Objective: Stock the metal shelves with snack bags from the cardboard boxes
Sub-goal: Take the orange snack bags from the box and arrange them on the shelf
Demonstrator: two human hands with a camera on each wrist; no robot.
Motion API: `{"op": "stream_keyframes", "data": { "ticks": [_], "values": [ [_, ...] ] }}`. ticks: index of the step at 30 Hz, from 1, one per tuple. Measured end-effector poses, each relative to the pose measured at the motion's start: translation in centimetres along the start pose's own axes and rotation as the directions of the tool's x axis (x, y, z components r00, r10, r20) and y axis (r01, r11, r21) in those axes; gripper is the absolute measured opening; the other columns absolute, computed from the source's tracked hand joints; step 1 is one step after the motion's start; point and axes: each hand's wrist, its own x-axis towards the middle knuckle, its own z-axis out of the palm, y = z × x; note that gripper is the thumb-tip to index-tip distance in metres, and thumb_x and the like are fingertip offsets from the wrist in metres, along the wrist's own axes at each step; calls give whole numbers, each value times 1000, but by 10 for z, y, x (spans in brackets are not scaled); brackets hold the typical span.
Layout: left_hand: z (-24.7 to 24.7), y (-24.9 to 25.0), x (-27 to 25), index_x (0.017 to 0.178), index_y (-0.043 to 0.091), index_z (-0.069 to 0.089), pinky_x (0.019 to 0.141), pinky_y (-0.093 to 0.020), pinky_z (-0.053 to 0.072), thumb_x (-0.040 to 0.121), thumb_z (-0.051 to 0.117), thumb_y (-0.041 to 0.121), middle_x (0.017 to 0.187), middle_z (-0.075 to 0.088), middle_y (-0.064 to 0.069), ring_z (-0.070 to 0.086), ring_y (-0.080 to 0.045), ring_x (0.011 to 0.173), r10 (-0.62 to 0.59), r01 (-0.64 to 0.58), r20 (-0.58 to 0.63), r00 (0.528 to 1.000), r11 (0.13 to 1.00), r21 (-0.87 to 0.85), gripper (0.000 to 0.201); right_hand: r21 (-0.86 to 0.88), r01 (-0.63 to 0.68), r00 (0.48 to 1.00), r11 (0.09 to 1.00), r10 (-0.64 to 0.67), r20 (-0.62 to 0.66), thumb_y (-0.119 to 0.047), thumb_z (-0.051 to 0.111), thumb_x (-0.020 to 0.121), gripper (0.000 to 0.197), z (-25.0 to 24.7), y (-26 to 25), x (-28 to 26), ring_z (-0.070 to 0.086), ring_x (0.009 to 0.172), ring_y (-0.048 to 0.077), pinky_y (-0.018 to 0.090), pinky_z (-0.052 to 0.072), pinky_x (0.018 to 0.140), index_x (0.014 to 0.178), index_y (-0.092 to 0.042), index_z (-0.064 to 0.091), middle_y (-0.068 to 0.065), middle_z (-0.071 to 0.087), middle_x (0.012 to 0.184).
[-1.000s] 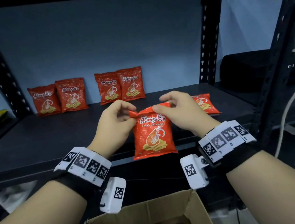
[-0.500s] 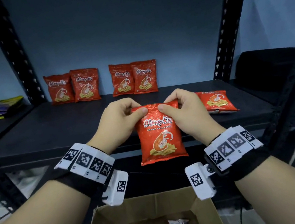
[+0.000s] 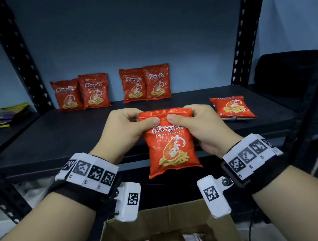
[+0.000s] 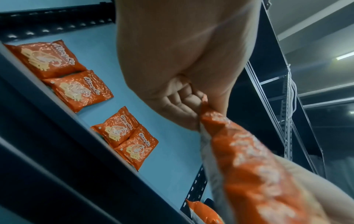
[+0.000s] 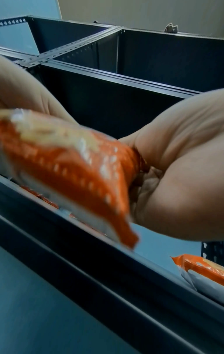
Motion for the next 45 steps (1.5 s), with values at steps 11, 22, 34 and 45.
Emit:
{"op": "stream_keyframes", "data": {
  "ticks": [11,22,34,45],
  "values": [
    [-5,2,-6,96,5,76,67,-32,61,97,68,18,90,78,-14,73,-20,77,43,-44,-61,997,999,-4,15,-211,203,974,956,-220,-60,-32,57,106,34,-10,1,4,75,92,32,53,60,89,94,-7,77,11,78,91],
    [15,11,-25,127,10,64,88,-44,61,81,81,3,116,76,-8,74,-26,107,-175,198,319,932,979,-39,50,-291,301,944,908,-326,-40,-31,57,106,30,-29,-15,-9,76,87,22,36,63,76,96,-10,76,6,78,90],
    [42,16,12,119,8,67,74,-30,63,77,86,0,105,79,-6,77,-20,95,-171,166,202,964,985,41,47,-700,-179,847,691,-253,-467,-40,73,90,22,-166,-7,11,64,94,20,27,42,78,94,-19,68,-8,66,85],
    [61,7,71,114,17,66,78,-22,58,72,93,13,104,77,4,74,-7,90,-119,92,106,987,968,234,50,-738,-428,873,522,25,-488,-61,77,80,60,-183,-3,61,60,80,24,32,45,71,86,-5,58,8,64,89]
  ]
}}
